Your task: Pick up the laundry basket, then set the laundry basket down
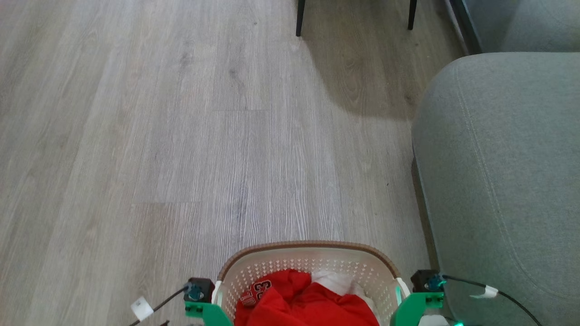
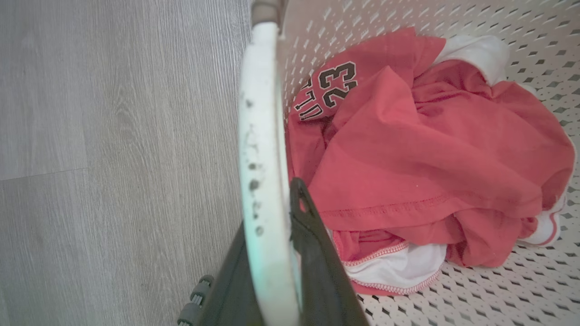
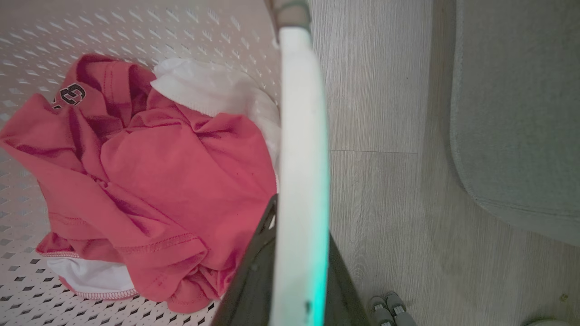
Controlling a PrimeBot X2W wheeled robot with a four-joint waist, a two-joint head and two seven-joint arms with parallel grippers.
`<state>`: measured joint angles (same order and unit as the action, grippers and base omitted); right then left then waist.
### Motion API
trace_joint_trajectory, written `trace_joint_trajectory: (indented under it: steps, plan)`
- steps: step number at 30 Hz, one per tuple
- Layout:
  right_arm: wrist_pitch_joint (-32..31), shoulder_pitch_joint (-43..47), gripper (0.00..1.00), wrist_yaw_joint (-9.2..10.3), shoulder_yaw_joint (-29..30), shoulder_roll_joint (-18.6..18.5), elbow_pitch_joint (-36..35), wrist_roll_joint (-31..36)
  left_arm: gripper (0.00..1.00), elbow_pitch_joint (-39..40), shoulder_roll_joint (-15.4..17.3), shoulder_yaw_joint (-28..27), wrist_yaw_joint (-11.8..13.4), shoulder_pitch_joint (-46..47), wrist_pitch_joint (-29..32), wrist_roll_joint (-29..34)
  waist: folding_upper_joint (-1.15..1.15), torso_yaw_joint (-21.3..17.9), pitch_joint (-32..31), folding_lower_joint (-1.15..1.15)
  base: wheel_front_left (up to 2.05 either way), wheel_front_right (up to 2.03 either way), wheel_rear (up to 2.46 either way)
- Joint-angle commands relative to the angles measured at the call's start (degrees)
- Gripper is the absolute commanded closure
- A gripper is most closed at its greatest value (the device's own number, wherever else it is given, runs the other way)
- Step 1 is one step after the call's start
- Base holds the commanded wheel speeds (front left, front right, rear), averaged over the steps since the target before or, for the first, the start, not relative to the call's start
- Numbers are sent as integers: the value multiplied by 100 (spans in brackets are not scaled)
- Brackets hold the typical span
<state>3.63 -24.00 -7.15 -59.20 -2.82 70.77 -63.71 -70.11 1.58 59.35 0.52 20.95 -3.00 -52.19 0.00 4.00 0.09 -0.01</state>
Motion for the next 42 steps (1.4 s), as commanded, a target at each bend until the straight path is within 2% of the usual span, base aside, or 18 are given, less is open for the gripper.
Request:
trace_joint_trajectory:
  steps: [1, 28, 37, 42]
  plan:
    - [134, -130, 100, -34, -81, -6, -58, -33, 100, -6, 130, -10, 19, 102, -15, -15, 0, 0, 0, 1, 0, 0, 0]
    - [254, -335, 100, -34, -605, -6, 15, -518, 100, -30, 130, 273, 56, 198, -46, -255, 0, -36, 150, 1, 0, 0, 0]
    - [352, -743, 100, -34, -710, -6, 81, -552, 100, -44, 130, 332, 85, 564, -150, -251, 0, -67, 577, 1, 0, 0, 0]
    - [491, -1246, 100, -34, -758, -6, 163, -477, 100, -44, 130, 291, 93, 971, -259, -288, 0, -75, 1055, 1, 0, 0, 0]
